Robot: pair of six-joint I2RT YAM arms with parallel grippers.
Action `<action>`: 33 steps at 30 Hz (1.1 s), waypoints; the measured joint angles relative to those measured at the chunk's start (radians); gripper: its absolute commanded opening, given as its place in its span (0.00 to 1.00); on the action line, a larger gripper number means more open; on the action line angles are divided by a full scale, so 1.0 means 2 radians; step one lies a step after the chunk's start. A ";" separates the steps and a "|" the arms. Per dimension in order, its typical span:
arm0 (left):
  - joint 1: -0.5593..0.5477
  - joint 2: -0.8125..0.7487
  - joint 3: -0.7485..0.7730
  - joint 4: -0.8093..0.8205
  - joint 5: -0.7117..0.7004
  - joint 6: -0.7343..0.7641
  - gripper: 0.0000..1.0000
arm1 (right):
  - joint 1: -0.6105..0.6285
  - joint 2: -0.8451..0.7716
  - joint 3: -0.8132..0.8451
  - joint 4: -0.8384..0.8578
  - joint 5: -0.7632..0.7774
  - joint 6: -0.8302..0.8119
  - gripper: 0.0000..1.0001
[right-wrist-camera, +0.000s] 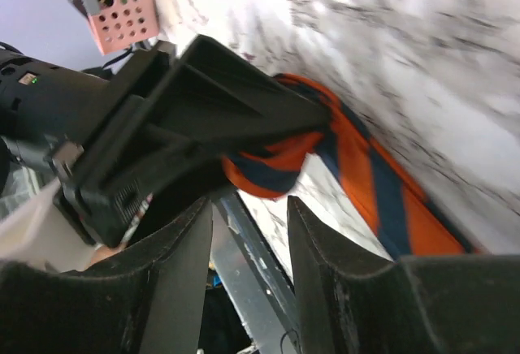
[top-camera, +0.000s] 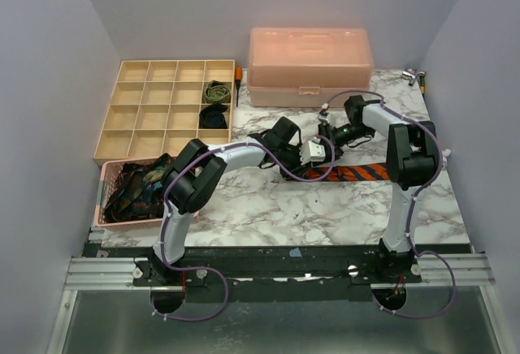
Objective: Roll the ties
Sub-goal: Roll the tie at the center of the board.
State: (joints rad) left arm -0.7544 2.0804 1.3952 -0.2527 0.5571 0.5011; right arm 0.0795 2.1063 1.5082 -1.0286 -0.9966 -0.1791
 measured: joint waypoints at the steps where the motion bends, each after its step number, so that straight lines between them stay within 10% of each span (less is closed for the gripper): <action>1: 0.000 0.000 0.000 0.000 0.000 0.000 0.00 | 0.013 0.001 -0.005 0.011 -0.010 0.011 0.45; 22: 0.000 0.000 0.002 -0.009 -0.001 0.006 0.00 | 0.045 0.002 -0.083 0.113 -0.037 0.081 0.39; 28: 0.000 0.000 0.002 -0.009 -0.001 0.007 0.00 | 0.045 0.012 -0.081 0.114 -0.046 0.082 0.01; 33: 0.000 0.000 0.002 -0.011 -0.001 0.010 0.18 | 0.043 0.020 -0.081 0.113 -0.049 0.082 0.00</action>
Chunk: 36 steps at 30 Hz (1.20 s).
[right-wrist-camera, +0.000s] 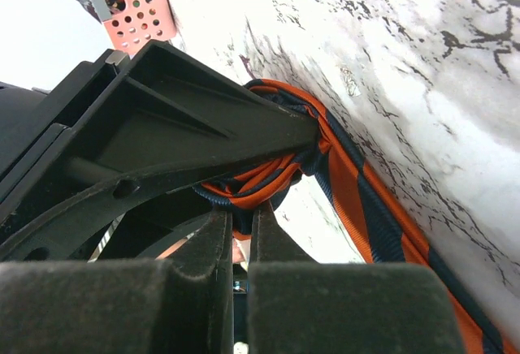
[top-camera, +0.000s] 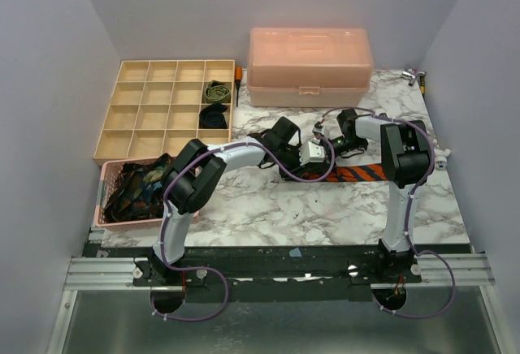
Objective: Roll the ties
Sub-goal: Roll the tie at the center of the board.
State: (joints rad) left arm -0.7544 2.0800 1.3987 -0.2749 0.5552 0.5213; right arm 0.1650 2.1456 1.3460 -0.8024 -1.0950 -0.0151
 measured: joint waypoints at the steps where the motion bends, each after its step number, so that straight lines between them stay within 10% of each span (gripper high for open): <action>1: 0.000 0.000 0.000 0.000 0.000 0.002 0.25 | -0.001 0.002 0.000 -0.001 -0.001 0.000 0.00; 21: 0.015 -0.027 -0.098 0.152 0.086 -0.006 0.65 | -0.006 0.041 0.025 -0.053 0.040 -0.010 0.00; 36: 0.044 -0.058 -0.268 0.437 0.136 -0.093 0.90 | -0.002 0.050 0.051 -0.085 0.083 -0.027 0.00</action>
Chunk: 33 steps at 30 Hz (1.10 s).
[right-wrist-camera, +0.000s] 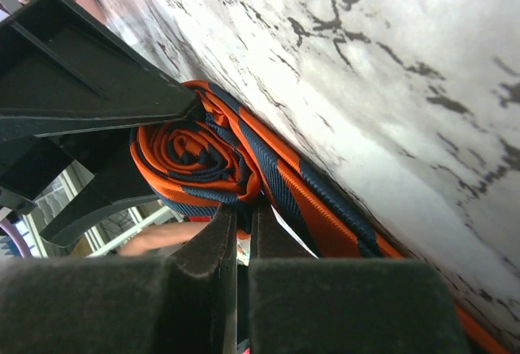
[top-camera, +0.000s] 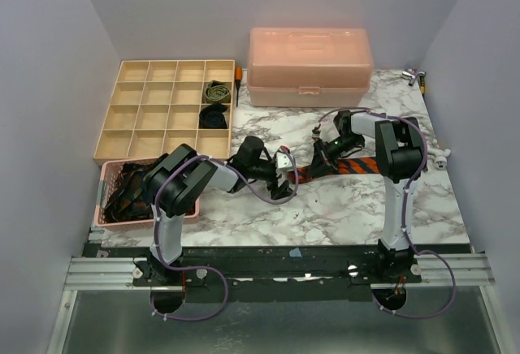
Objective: Roll the ties
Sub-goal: Roll the tie at the center of the board.
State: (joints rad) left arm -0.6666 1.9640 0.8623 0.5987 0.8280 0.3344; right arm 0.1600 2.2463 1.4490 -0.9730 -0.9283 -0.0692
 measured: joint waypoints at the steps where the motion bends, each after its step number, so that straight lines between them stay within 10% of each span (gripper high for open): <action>1: 0.000 0.000 -0.005 0.016 0.000 -0.009 0.91 | 0.001 0.002 0.004 -0.004 0.002 -0.004 0.00; 23: -0.034 0.013 -0.002 0.060 -0.085 -0.030 0.23 | 0.028 0.011 0.025 -0.036 0.019 -0.047 0.01; 28: -0.033 0.013 0.020 0.016 -0.081 -0.012 0.09 | 0.027 0.011 0.038 -0.064 0.017 -0.080 0.32; 33: -0.028 0.013 0.041 -0.027 -0.076 0.001 0.07 | 0.006 0.011 0.080 -0.103 0.022 -0.122 0.26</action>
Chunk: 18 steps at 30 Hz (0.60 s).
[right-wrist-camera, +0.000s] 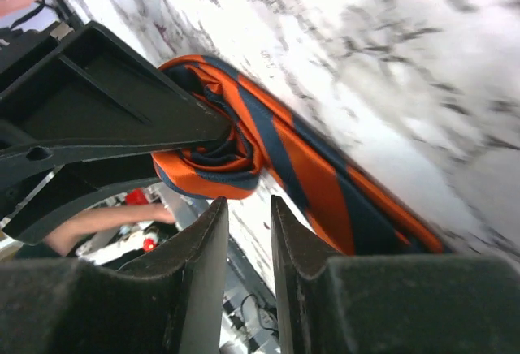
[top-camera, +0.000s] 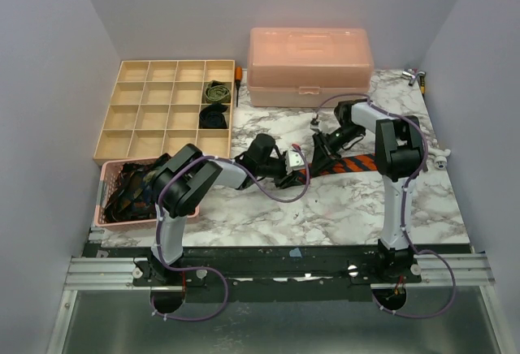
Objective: Roll the ties
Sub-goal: Roll the tie at the center of the board.
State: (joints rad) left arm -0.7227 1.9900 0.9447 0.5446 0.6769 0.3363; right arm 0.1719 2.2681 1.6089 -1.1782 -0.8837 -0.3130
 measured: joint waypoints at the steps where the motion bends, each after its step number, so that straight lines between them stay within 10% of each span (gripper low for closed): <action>1: 0.002 0.000 0.002 -0.006 0.005 0.004 0.07 | -0.004 0.000 0.008 0.001 0.005 -0.001 0.24; 18: 0.011 -0.029 -0.007 -0.047 0.044 -0.048 0.15 | -0.010 -0.021 -0.060 0.019 0.085 0.044 0.13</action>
State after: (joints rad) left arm -0.7006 1.9320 0.9306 0.4511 0.7643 0.2401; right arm 0.1513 2.2269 1.4899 -1.1393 -0.7128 -0.2249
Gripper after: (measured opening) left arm 0.393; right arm 0.130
